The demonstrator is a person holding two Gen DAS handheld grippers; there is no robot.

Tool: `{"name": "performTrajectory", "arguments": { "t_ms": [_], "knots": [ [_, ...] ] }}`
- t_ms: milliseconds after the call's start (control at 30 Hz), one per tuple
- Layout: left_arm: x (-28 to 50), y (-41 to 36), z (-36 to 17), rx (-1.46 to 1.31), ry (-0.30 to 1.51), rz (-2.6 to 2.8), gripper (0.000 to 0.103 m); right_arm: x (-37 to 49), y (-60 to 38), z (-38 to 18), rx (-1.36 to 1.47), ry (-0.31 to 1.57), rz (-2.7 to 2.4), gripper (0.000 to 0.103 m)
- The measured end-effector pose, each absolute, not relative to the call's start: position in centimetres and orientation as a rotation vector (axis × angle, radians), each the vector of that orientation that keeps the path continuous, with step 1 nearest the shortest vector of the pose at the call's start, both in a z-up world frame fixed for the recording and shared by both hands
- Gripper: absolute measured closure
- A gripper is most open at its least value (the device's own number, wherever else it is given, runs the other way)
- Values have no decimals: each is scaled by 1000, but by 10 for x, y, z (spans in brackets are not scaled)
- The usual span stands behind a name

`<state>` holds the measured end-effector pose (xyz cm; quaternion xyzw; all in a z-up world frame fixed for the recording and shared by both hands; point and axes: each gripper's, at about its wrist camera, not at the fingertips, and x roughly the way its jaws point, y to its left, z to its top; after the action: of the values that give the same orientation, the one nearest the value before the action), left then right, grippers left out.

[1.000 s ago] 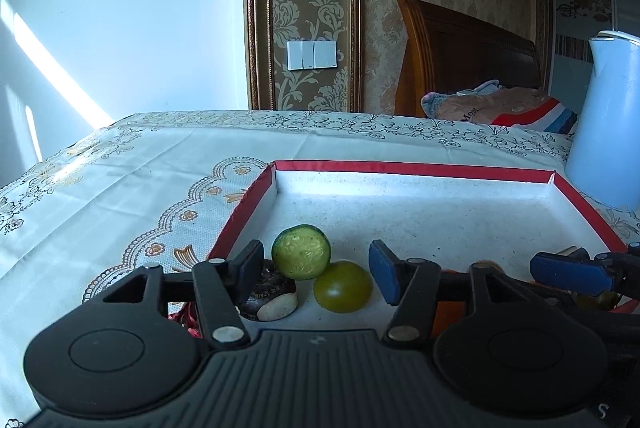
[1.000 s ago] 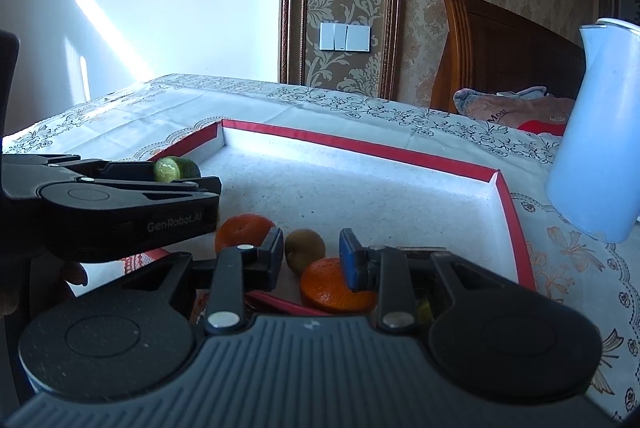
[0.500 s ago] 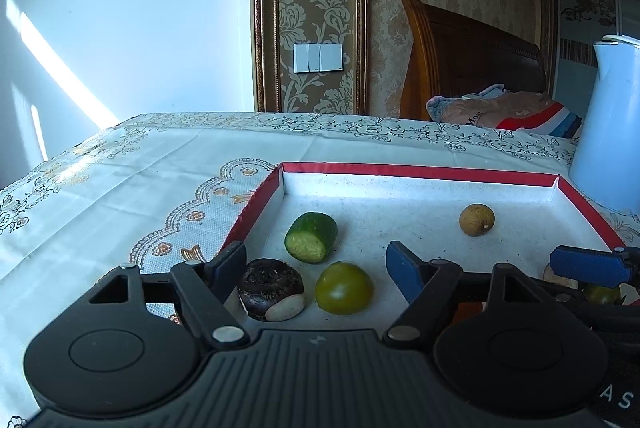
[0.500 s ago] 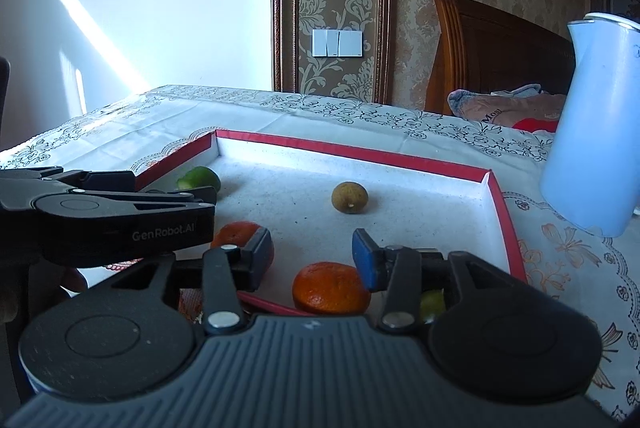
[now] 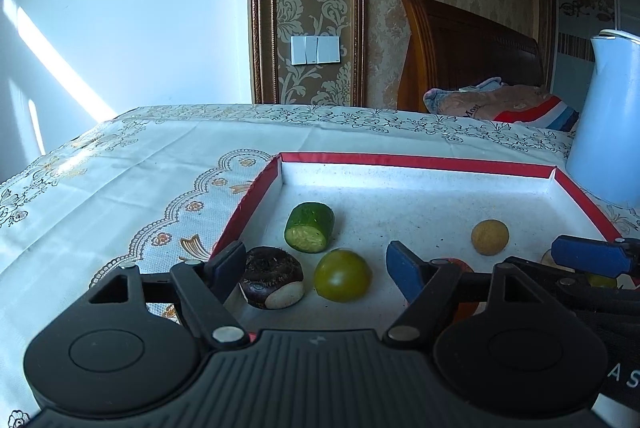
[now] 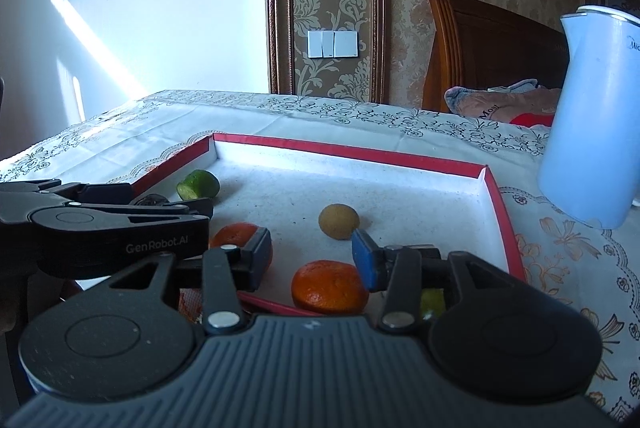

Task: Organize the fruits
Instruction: 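Withdraw both tools from the tray toward the remaining items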

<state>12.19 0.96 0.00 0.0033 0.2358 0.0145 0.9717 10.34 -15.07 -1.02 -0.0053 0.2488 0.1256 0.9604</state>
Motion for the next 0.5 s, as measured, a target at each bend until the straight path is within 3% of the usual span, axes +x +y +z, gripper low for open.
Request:
{"name": "performTrajectory", "arguments": {
  "t_ms": [500],
  "knots": [
    [97,22,4,-14,456,34,26,89,-164,-8,40,493,228,61]
  ]
}}
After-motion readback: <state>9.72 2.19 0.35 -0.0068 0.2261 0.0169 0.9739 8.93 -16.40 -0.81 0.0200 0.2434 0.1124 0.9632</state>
